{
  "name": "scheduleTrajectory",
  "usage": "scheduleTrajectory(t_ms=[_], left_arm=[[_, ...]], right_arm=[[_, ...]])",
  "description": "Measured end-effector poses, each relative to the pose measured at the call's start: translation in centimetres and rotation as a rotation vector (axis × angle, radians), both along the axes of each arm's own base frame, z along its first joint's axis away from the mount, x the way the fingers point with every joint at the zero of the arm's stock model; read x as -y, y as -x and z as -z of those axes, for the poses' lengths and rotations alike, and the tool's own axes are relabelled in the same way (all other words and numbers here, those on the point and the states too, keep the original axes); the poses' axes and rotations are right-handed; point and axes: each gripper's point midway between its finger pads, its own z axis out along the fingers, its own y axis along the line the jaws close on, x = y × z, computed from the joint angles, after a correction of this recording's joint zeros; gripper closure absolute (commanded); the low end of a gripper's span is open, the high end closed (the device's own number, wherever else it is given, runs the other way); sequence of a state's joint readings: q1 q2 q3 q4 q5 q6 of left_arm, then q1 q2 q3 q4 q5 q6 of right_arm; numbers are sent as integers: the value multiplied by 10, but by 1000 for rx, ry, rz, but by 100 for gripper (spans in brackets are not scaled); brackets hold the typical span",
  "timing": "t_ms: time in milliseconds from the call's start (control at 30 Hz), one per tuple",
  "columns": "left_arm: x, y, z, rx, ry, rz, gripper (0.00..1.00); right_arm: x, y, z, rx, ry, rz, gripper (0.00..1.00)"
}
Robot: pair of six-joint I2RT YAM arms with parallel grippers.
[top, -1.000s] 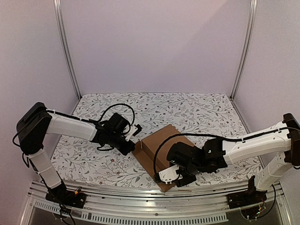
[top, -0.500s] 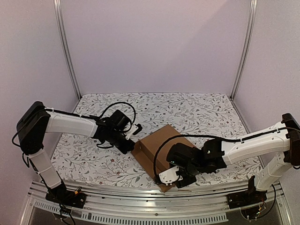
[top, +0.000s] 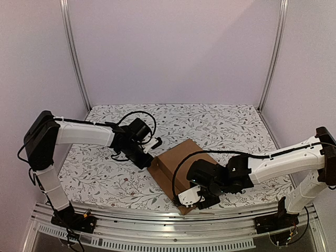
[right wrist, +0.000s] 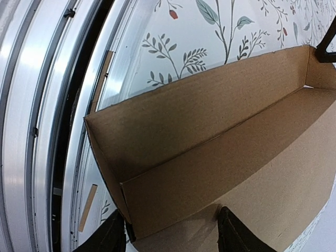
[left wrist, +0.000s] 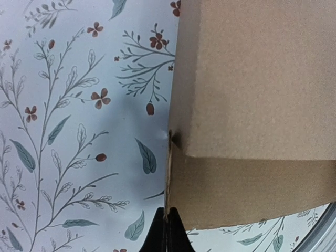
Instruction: Fold the paper box
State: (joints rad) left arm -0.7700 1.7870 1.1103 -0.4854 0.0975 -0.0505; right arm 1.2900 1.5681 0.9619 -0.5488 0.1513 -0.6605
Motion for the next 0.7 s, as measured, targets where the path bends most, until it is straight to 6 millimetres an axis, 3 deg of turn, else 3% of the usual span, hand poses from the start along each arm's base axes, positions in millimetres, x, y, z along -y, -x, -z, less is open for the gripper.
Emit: scheduleTrajectory(t_ms=[700], left_arm=[[10,-12,3,-60,-94,27,100]], right_arm=[[0,0,1,0,6,-13,41]])
